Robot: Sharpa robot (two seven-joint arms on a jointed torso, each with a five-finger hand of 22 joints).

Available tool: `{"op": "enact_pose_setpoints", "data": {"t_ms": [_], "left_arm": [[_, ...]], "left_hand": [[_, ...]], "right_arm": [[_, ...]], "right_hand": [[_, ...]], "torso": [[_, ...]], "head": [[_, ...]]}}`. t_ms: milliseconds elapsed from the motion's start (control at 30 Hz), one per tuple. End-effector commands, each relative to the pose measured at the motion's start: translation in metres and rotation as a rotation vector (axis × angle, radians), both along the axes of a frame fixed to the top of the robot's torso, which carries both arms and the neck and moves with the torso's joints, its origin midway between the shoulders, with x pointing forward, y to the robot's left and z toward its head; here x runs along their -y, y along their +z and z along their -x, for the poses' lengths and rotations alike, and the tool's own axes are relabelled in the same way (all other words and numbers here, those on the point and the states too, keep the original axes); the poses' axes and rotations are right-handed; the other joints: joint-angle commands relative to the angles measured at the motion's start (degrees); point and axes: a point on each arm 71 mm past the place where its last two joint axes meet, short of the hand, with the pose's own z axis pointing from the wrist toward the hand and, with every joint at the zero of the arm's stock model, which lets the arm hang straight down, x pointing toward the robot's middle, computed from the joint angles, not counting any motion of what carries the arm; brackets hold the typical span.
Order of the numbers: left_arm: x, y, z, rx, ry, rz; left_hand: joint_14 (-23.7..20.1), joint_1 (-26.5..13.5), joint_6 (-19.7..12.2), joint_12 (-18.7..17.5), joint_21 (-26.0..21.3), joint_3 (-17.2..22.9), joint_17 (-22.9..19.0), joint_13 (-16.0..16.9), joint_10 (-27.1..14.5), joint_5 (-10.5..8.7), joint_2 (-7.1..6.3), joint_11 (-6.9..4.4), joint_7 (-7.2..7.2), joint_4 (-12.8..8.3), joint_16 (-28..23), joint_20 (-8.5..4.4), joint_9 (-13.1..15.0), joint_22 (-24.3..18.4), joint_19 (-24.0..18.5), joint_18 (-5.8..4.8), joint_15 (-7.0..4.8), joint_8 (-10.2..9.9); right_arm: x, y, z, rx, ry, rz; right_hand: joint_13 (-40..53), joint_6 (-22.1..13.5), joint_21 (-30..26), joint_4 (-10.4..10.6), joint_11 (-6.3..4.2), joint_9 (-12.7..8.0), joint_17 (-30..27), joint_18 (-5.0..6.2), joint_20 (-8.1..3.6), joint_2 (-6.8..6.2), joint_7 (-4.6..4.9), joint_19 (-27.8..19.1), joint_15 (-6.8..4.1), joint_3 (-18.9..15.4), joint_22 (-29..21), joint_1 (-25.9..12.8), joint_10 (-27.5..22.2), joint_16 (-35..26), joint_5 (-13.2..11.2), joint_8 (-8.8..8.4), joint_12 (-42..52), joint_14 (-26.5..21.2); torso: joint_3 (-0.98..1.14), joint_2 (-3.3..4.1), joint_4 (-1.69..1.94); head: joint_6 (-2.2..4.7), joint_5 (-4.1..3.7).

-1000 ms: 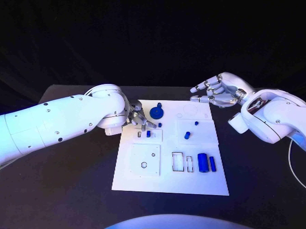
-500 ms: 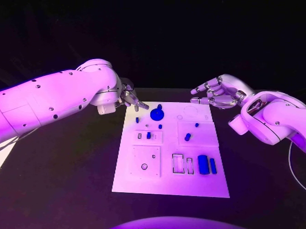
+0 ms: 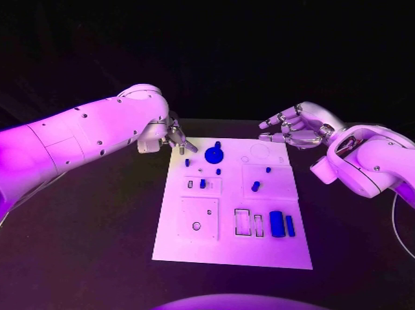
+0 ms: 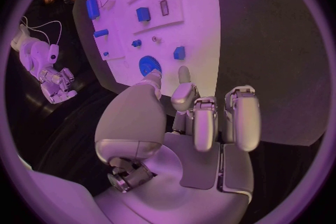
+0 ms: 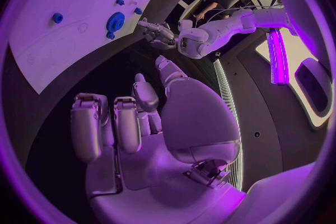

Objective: Assemble the parts on the task board

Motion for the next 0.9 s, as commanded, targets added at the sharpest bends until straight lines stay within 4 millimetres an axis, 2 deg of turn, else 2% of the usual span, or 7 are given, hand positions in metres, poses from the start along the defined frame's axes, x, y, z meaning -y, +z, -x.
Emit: {"op": "enact_pose_setpoints", "data": {"t_ms": [33, 300, 667, 900], "left_arm": [[-0.004, -0.008, 0.001, -0.055, 0.012, -0.087], [-0.004, -0.018, 0.0, -0.078, 0.008, -0.092], [-0.002, -0.022, 0.001, -0.098, -0.003, -0.087], [0.0, -0.022, 0.001, -0.096, -0.005, -0.069]], "left_hand": [[5.92, 0.59, 0.53, 0.35, -0.04, -0.51, 15.06, 0.1, -0.08, -0.22, 0.11, -0.15, 0.05, -0.02, 0.17, 0.34, -0.06, 7.26, 1.6, 0.32, 0.39, 0.09], [5.92, 0.66, 0.73, 0.43, 0.05, -0.68, 15.06, 0.15, -0.03, -0.22, 0.33, -0.2, -0.02, 0.01, 0.17, 0.32, -0.02, 7.39, 1.68, 0.28, 0.35, 0.21], [5.92, 1.36, 0.85, 0.45, 0.23, -0.9, 15.06, 0.1, -0.01, -0.17, 0.77, -0.29, -0.11, -0.23, 0.17, 0.26, -0.01, 7.64, 1.81, 0.22, 0.28, 0.29], [5.92, 3.11, 0.83, 0.37, 0.18, -1.12, 15.06, -0.1, -0.07, -0.1, 2.04, -0.33, -0.14, -0.65, 0.17, 0.18, -0.07, 7.66, 1.78, 0.23, 0.24, 0.24]], "right_arm": [[-0.002, -0.001, 0.001, -0.001, 0.017, 0.001], [-0.003, -0.001, 0.0, -0.001, 0.019, 0.001], [-0.003, -0.001, 0.0, -0.002, 0.02, 0.001], [-0.003, -0.001, 0.0, -0.004, 0.019, 0.002]], "right_hand": [[-0.02, -0.09, -0.37, 0.08, -0.05, 0.07, 7.08, 0.16, 0.27, 0.09, -0.19, -0.19, 0.21, -0.27, 2.09, -0.43, -0.28, -0.23, 0.18, 0.25, -0.11, 4.05], [-0.02, -0.09, -0.36, 0.07, -0.06, 0.07, 7.07, 0.15, 0.27, 0.15, -0.2, -0.18, 0.2, -0.28, 2.12, -0.36, -0.27, -0.24, 0.28, 0.25, -0.08, 4.05], [-0.02, -0.09, -0.36, 0.07, -0.06, 0.07, 7.07, 0.15, 0.27, 0.15, -0.2, -0.18, 0.2, -0.28, 2.12, -0.36, -0.27, -0.24, 0.28, 0.25, -0.08, 4.05], [-0.02, -0.09, -0.36, 0.07, -0.06, 0.07, 7.07, 0.15, 0.27, 0.15, -0.2, -0.18, 0.2, -0.28, 2.12, -0.36, -0.27, -0.24, 0.28, 0.25, -0.08, 4.05]], "torso": [[0.0, -0.01, 0.01], [0.08, -0.08, 0.0], [0.11, -0.09, 0.04], [0.11, -0.11, 0.06]], "head": [[-0.15, 0.13], [-0.42, 0.19], [-0.54, 0.28], [-0.64, 0.26]]}}
